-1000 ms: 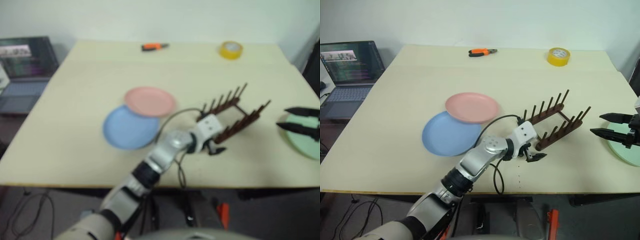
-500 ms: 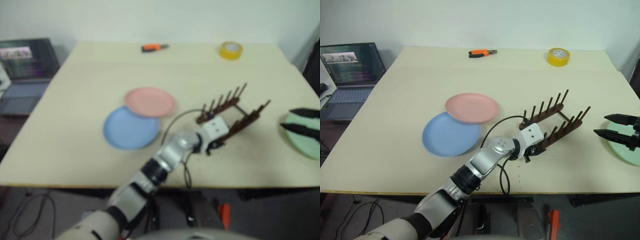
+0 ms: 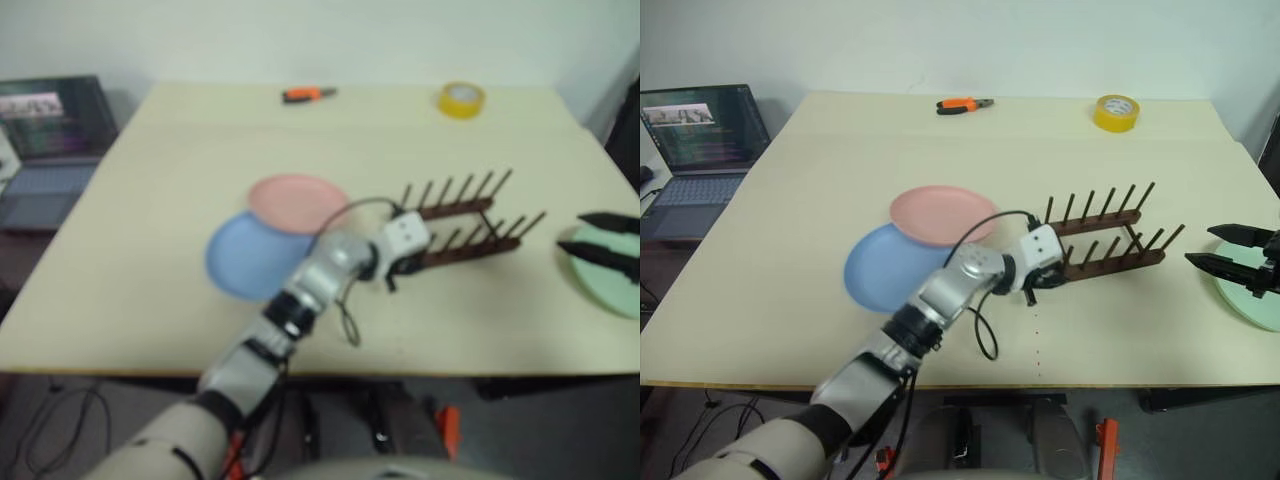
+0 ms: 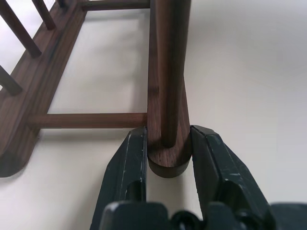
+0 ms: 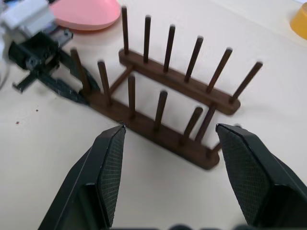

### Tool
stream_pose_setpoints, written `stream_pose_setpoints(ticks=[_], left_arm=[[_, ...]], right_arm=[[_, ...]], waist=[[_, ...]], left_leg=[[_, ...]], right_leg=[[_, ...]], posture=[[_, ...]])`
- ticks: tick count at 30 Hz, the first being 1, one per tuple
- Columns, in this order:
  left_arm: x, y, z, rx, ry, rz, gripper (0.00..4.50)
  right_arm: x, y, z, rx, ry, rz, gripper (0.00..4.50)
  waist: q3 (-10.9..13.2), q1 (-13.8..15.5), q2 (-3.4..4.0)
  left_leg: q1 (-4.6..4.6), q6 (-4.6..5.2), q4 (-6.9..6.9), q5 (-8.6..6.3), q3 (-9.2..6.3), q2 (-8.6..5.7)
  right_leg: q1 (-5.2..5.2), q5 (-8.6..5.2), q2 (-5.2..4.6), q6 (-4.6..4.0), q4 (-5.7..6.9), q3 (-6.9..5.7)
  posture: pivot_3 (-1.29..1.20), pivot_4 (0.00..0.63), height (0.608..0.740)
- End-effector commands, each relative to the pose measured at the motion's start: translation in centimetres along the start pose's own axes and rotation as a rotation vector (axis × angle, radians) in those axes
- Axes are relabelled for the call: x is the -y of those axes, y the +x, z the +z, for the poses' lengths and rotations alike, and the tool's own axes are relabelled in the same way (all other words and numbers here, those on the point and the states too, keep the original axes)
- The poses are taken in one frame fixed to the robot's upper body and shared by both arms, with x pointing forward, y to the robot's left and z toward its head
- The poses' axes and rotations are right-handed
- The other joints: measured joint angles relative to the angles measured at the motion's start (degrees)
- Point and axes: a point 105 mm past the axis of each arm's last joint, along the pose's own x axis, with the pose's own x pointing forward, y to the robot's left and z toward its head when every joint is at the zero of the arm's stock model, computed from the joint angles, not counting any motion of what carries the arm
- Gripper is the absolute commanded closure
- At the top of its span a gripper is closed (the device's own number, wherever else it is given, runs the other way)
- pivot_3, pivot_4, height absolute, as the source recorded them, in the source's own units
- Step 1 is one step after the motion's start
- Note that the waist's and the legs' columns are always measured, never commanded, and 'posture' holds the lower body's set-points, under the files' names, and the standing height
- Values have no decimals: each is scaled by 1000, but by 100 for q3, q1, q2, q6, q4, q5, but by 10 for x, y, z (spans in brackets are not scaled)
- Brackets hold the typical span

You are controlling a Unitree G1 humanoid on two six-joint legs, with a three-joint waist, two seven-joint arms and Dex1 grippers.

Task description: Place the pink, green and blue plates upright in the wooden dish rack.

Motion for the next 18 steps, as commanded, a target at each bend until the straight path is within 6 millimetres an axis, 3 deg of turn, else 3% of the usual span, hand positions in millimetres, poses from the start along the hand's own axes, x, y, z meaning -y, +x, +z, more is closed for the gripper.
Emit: stream_pose_setpoints(ticks=[1, 5, 11, 18], left_arm=[[-7, -6, 24, 67, 106, -64, 3492], [-10, -9, 23, 62, 136, -136, 3492], [5, -7, 25, 94, 121, -249, 3492], [9, 0, 14, 63, 72, -205, 3492]], right_arm=[[0, -2, 13, 45, -54, -16, 1238], [-2, -2, 11, 53, -52, -23, 1238], [-1, -10, 11, 54, -51, -53, 1238], [-3, -14, 13, 53, -58, -56, 1238]], waist=[[-3, 13, 6], [-3, 16, 5], [-2, 26, 4], [-3, 8, 5]], left_leg=[[-3, 0, -2, 0, 0, -1], [-34, 1, -2, 0, 1, 1], [-47, 2, -4, -1, 0, 2], [-41, 2, 1, 0, 0, 2]], right_leg=[[0, -2, -2, 3, -2, -1], [-30, -3, -1, 3, 1, -2], [-40, -4, -1, 14, 3, -7], [-37, -5, -1, 10, 10, -3]], posture=[[0, 150, 740], [0, 150, 740], [0, 150, 740], [0, 150, 740]])
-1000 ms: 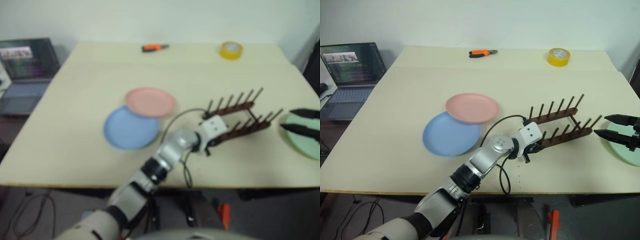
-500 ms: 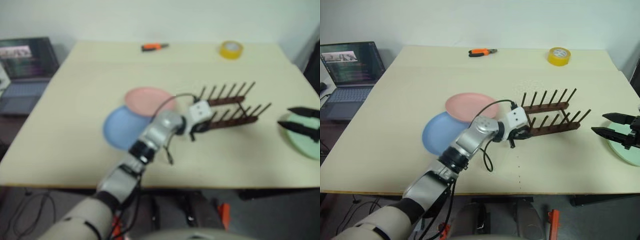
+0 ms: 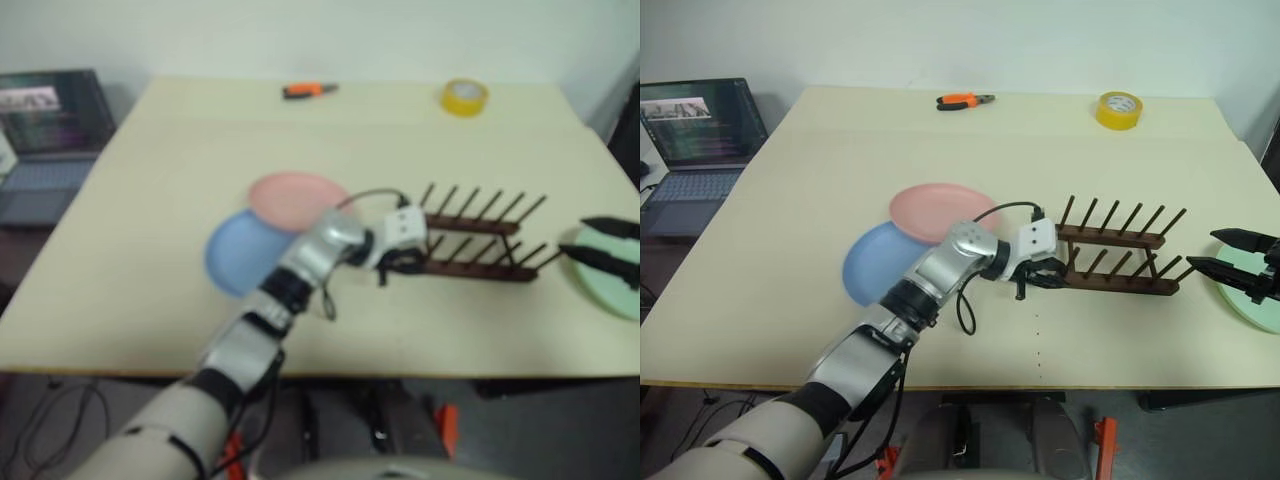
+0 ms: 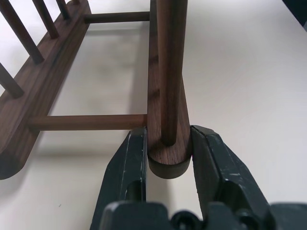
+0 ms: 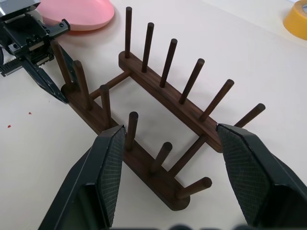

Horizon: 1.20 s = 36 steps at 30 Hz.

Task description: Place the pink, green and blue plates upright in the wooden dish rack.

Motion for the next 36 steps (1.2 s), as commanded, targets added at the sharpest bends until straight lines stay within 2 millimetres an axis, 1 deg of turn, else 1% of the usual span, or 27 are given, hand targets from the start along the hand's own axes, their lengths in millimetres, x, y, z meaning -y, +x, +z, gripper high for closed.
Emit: stream_pose_setpoints(ticks=[1, 7, 14, 16, 17, 19, 21, 22, 24, 27, 31, 33, 34, 36], left_arm=[[-2, -2, 9, 34, 3, 38, 3492], [3, -4, 4, 27, -5, 31, 3492], [-2, -8, -2, -13, -22, 63, 3492], [-6, -10, -5, -27, -14, 83, 2754], [-7, -12, -6, -29, -13, 88, 2512], [-7, -15, -7, -37, -4, 80, 1765], [-9, -19, -6, -36, -2, 90, 1114], [-11, -21, -5, -37, 5, 97, 674], [-14, -27, -1, -39, 31, 117, 37], [-16, -39, 5, -55, 59, 137, 37], [-5, -52, 22, -40, 90, 122, 37], [3, -60, 28, -33, 99, 122, 404], [7, -66, 30, -32, 106, 121, 640], [15, -75, 32, -34, 109, 121, 1347]], right_arm=[[-1, -8, 17, 39, -53, -14, 1238], [-2, -7, 17, 38, -53, -7, 1238], [-4, 0, 17, 42, -48, 14, 1238], [-4, 1, 16, 42, -46, 18, 1238], [-4, 1, 16, 42, -45, 18, 1238], [-4, 1, 15, 40, -42, 20, 1238], [-4, 2, 15, 39, -41, 23, 1238], [-4, 2, 15, 38, -40, 24, 1238], [-4, 2, 14, 35, -39, 28, 1238], [-6, 1, 13, 21, -36, 45, 1238], [-9, -5, 8, -6, -23, 48, 1238], [-13, -7, 4, -4, 0, 49, 1238], [-17, -8, 2, -3, 15, 49, 1417], [-21, -8, -2, -5, 35, 49, 1872]], waist=[[0, 0, 1], [-1, 0, 1], [-1, -1, 1], [-1, -2, 2], [-1, -2, 2], [-2, -2, 3], [-1, -2, 3], [-1, 0, 2], [-2, 5, 3], [-2, 4, 3], [-3, 5, 6], [-5, 8, 8], [-5, 8, 9], [-5, -3, 8]], left_leg=[[0, 0, 0, 0, -1, 0], [0, 0, 1, 0, -1, 2], [1, 0, 1, 0, -1, 1], [1, 0, 1, 0, -1, 1], [1, 0, 1, 0, 0, 1], [1, 0, 1, 0, -1, 2], [1, 0, 0, 0, -1, 2], [1, 0, 0, 0, 0, 2], [0, 0, 1, 0, 0, 1], [0, 0, 1, 0, 0, 2], [1, 0, -2, 0, -1, 6], [1, 0, -2, 0, -3, 7], [1, 0, -3, 0, -1, 7], [1, 0, -4, 0, -1, 11]], right_leg=[[0, 0, 0, 0, 1, 0], [0, 0, 2, 0, 1, 0], [0, 0, 2, 0, 2, 1], [0, 0, 2, 0, 1, 0], [0, 0, 2, 0, 1, 1], [0, 0, 2, 0, 1, 0], [0, 0, 3, 0, 2, 0], [0, 0, 2, 0, 2, 0], [1, 1, 2, 0, 1, 1], [1, 1, 1, 1, 1, 1], [0, 0, 3, -1, 2, -2], [3, -2, 3, -4, 2, -4], [2, -2, 2, -4, 1, -2], [2, -1, 3, -3, 2, -3]], posture=[[0, 150, 740], [0, 150, 740], [0, 150, 740], [0, 150, 740], [0, 150, 740], [0, 150, 740], [0, 150, 740], [0, 150, 740], [0, 150, 740], [0, 150, 740], [0, 150, 740], [0, 150, 740], [0, 150, 740], [0, 150, 740]])
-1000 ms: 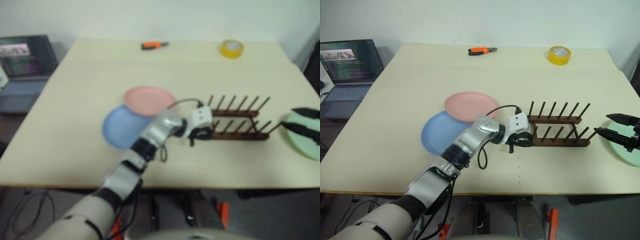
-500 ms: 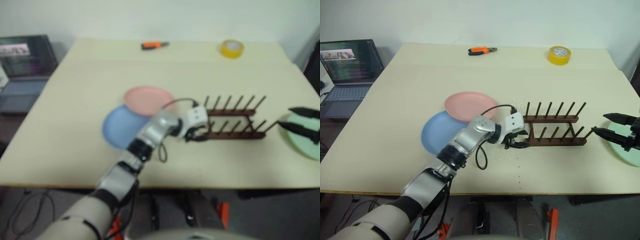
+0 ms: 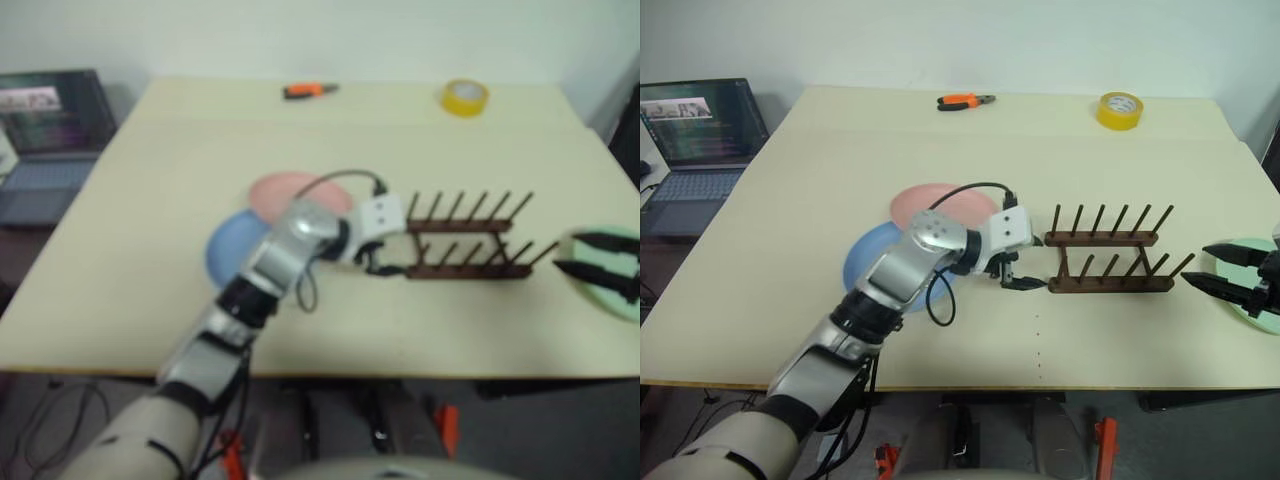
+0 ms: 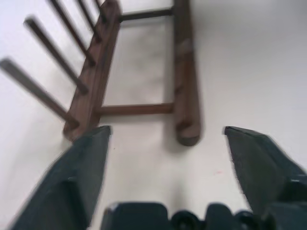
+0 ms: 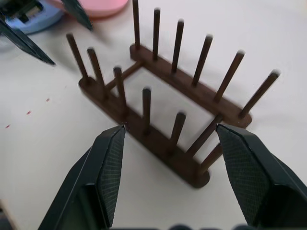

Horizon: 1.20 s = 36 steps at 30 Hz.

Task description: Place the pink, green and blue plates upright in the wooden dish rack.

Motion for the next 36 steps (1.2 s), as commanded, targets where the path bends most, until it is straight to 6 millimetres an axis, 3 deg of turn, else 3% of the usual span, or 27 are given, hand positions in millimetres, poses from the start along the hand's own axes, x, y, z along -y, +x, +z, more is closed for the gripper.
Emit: stream_pose_setpoints(ticks=[1, 3, 7, 9, 17, 24, 36], left_arm=[[7, -19, 17, 41, 25, 5, 1703], [18, -25, 17, 42, 9, -41, 2433], [32, -14, 12, 43, -48, -100, 3860], [37, 0, 9, 31, -75, -114, 4486], [56, 32, 13, 44, -135, -155, 4486], [48, 49, 2, 17, -206, -89, 4486], [44, 72, -17, -24, -259, -21, 4486]], right_arm=[[-6, -6, 9, 40, -12, -9, 2185], [-8, -5, 2, 15, 5, -11, 2880], [-10, 2, -17, -59, 29, -19, 4305], [-11, 9, -29, -106, 39, -35, 4500], [-15, 31, -58, -197, 73, -91, 4500], [-5, 49, -77, -220, 92, -208, 4500], [0, 69, -82, -208, 78, -256, 4500]], waist=[[0, -3, 0], [-2, 0, 3], [-1, 8, 0], [2, 8, -4], [2, 6, -4], [1, -3, -3], [2, 5, -4]], left_leg=[[3, 0, 1, 0, 0, 0], [7, 0, 4, 0, -2, 0], [24, 1, 12, 1, -3, -6], [43, 1, 12, 1, -3, -7], [48, 0, 0, 0, -12, -4], [48, 0, 6, 0, -11, -8], [45, 0, 2, -1, -11, -8]], right_leg=[[1, 0, 1, 0, 4, 1], [2, -1, 1, -2, 9, 1], [23, 0, -2, -2, 4, 3], [43, 0, -5, -2, -4, 4], [47, -7, 1, -13, -5, -1], [47, -7, 0, -13, -2, 3], [46, -8, 0, -12, -5, 2]], posture=[[0, 150, 740], [0, 150, 740], [0, 150, 740], [0, 150, 740], [0, 150, 740], [0, 150, 740], [0, 150, 740]])
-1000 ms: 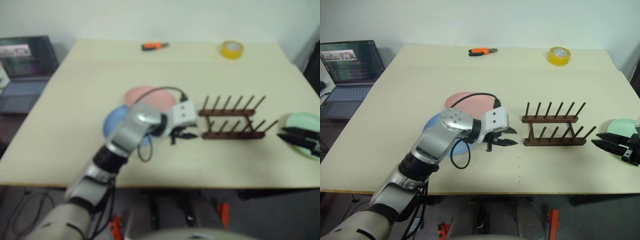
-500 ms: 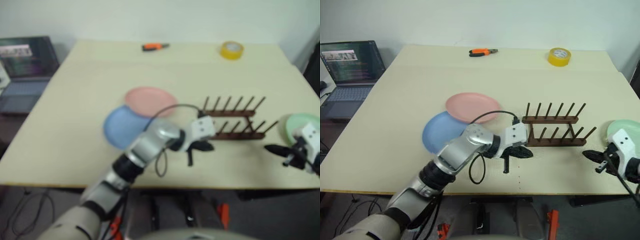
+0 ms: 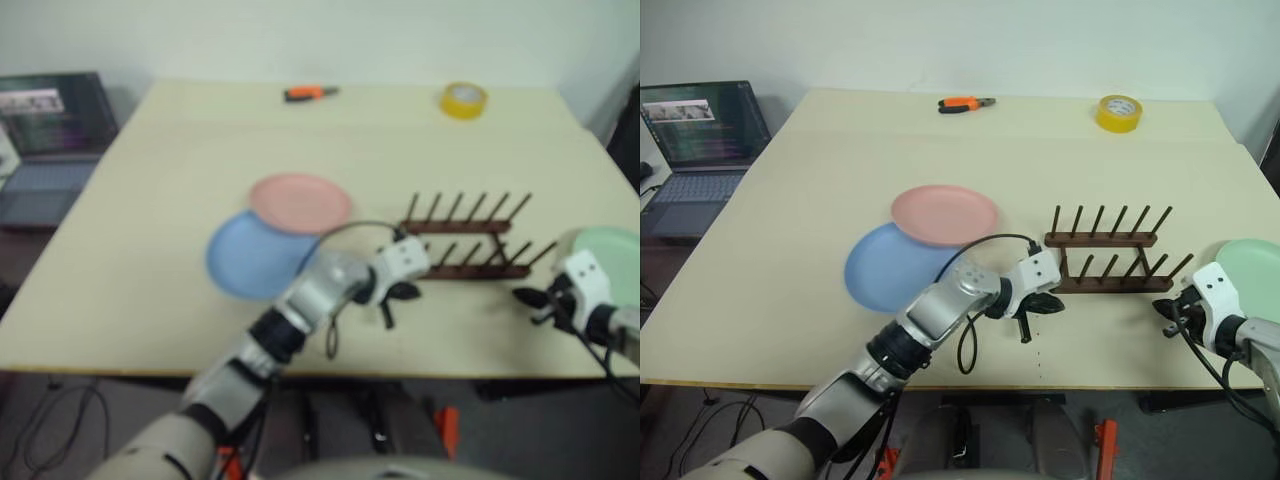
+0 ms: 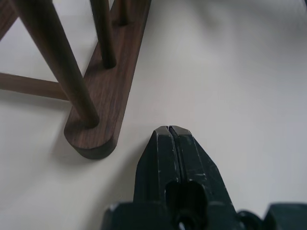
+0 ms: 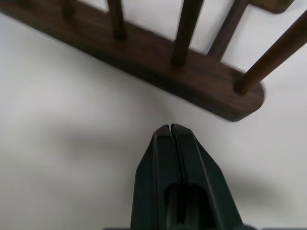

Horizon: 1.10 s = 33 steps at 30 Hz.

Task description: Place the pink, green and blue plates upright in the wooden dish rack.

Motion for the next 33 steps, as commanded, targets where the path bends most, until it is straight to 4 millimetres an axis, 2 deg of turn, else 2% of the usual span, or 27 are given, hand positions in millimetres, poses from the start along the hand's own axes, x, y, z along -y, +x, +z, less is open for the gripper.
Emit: stream_pose_setpoints(ticks=[1, 7, 14, 24, 33], left_arm=[[-1, 5, 8, 30, 22, 19, 4486], [-4, 11, 9, 37, 25, 48, 4486], [-19, 12, 7, 22, 38, 143, 4486], [-38, 8, 5, 10, 56, 237, 4486], [-52, 5, 7, 22, 48, 314, 4486]], right_arm=[[7, 6, 4, 22, -24, -53, 4500], [9, 21, 5, 39, -35, -84, 4500], [6, 32, 14, 67, -43, -78, 4500], [7, 40, 21, 99, -55, -99, 4500], [11, 44, 41, 210, -75, -140, 4500]], waist=[[0, 6, 1], [-1, -3, -2], [-1, -10, -3], [-1, -25, -5], [-2, -22, -4]], left_leg=[[1, 0, 1, 0, -3, 0], [4, 0, 5, 0, 0, -1], [8, 1, 7, 1, -2, 0], [10, 0, 6, 1, 0, 2], [8, 0, 1, 0, 1, 1]], right_leg=[[1, 0, 0, 0, 1, -3], [6, 1, 0, 2, -1, 1], [9, 3, 0, 5, 1, 1], [8, 4, 2, 6, 2, 2], [6, 4, 2, 6, 0, 2]], posture=[[0, 150, 740], [0, 150, 740], [0, 150, 740], [0, 150, 740], [0, 150, 740]])
